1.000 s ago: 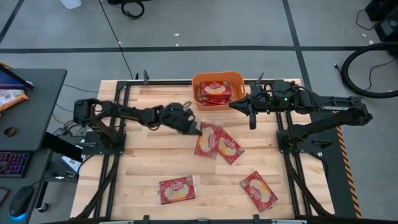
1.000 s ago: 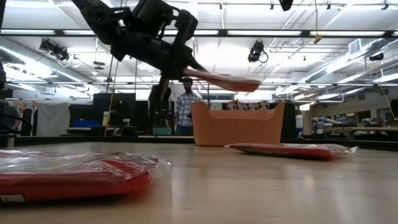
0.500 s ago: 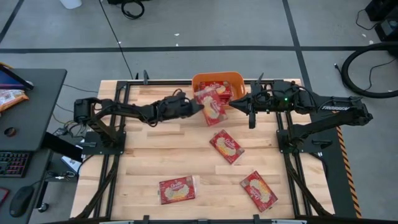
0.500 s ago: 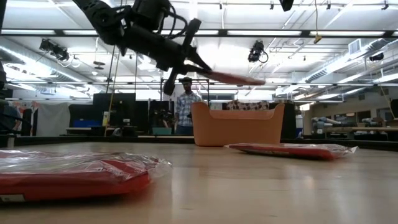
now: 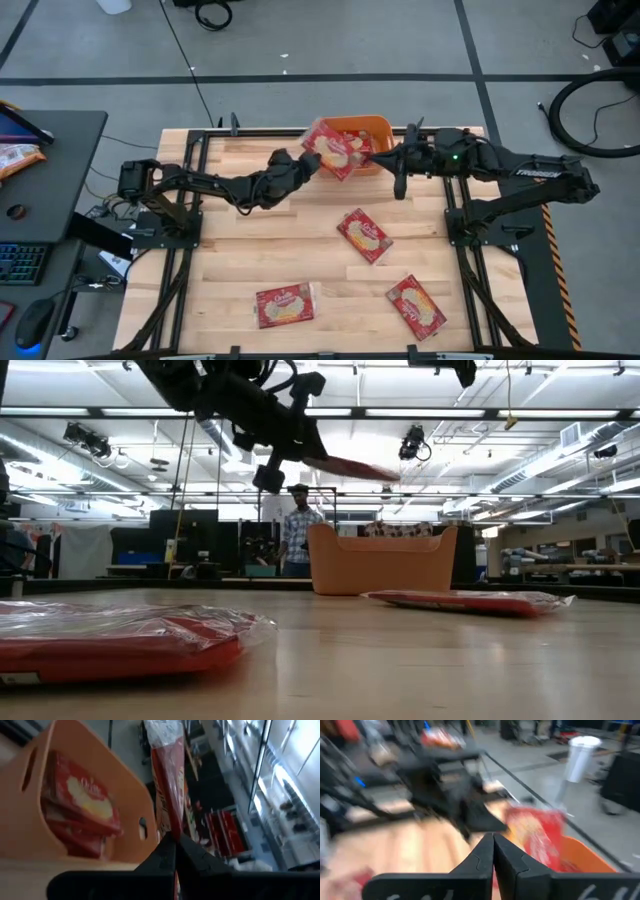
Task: Sort popcorn bags into baskets
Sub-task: Put the popcorn pack into the orange bin
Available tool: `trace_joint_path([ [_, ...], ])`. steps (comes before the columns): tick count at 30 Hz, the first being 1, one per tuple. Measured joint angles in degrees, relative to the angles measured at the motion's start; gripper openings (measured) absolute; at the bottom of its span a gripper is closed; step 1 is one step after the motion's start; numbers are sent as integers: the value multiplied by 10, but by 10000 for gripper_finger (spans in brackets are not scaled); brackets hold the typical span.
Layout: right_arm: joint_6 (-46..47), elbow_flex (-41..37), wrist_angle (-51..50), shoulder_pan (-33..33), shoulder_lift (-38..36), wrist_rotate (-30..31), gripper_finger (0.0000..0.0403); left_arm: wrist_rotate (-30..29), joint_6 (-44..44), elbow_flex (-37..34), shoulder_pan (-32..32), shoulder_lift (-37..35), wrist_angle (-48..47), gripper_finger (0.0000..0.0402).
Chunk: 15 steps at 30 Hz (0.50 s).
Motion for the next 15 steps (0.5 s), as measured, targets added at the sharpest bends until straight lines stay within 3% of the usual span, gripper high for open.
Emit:
trace_joint_path([
  [8, -150, 0, -44, 21, 57, 76, 99, -50, 34, 42, 2, 0, 1, 3],
  [11, -48, 0, -31, 9, 70, 86, 136, -70, 76, 60, 8, 0, 2, 3],
  [15, 71, 0, -25, -40, 71, 6, 167, -92, 107, 73, 11, 0, 8, 3],
])
